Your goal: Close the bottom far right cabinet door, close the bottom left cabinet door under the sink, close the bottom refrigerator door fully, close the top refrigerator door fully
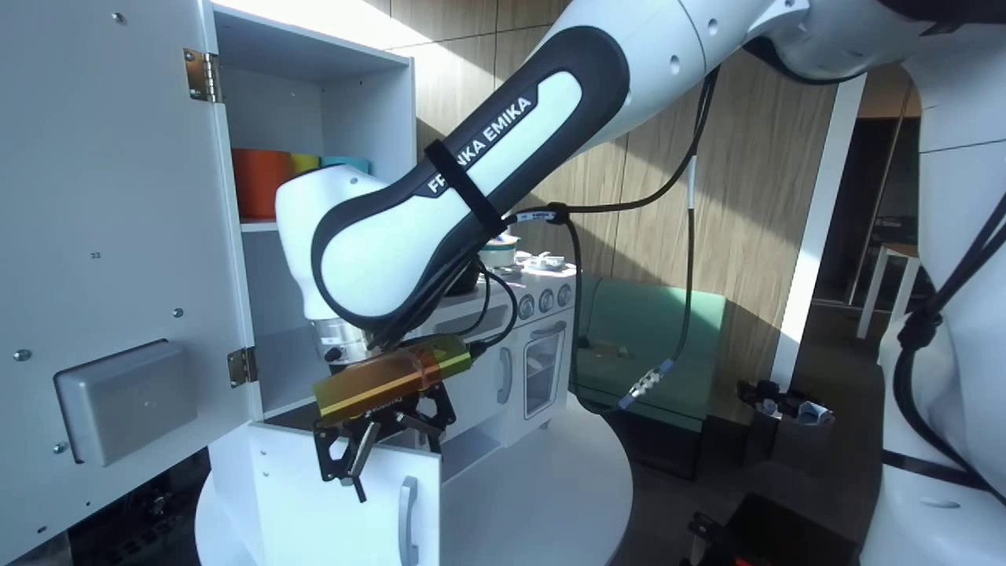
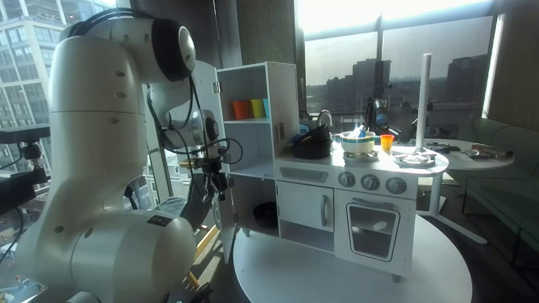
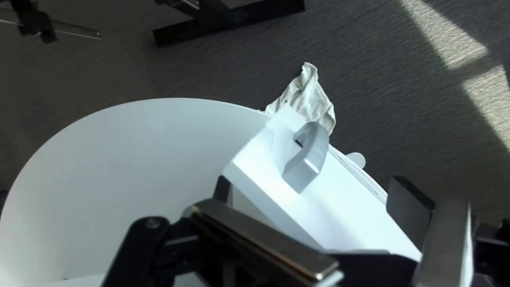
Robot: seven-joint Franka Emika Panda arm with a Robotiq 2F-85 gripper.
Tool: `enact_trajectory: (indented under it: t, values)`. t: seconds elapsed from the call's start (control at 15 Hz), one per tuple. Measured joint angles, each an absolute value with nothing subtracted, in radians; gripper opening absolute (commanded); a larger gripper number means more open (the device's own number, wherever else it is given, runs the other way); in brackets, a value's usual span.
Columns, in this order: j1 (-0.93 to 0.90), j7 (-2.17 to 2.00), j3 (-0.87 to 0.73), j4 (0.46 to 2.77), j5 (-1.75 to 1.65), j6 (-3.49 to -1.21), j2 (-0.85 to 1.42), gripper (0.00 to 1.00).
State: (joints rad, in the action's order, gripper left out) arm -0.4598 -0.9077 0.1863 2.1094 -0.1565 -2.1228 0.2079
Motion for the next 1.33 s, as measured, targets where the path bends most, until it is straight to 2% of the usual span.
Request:
enact_trajectory:
  t: [0.4,0.87,1.13,1.33]
  values:
    - [-0.431,-0.960,0.186,2.145,-0.504,-2.070,0.183,1.00]
    - [-0.428,-1.203,0.212,2.188,-0.875,-2.148,0.152,1.00]
    - [-0.403,-1.322,0.217,2.206,-0.913,-2.286,0.125,1.00]
    - [-0.370,-1.243,0.239,2.223,-0.740,-2.404,0.068,1.00]
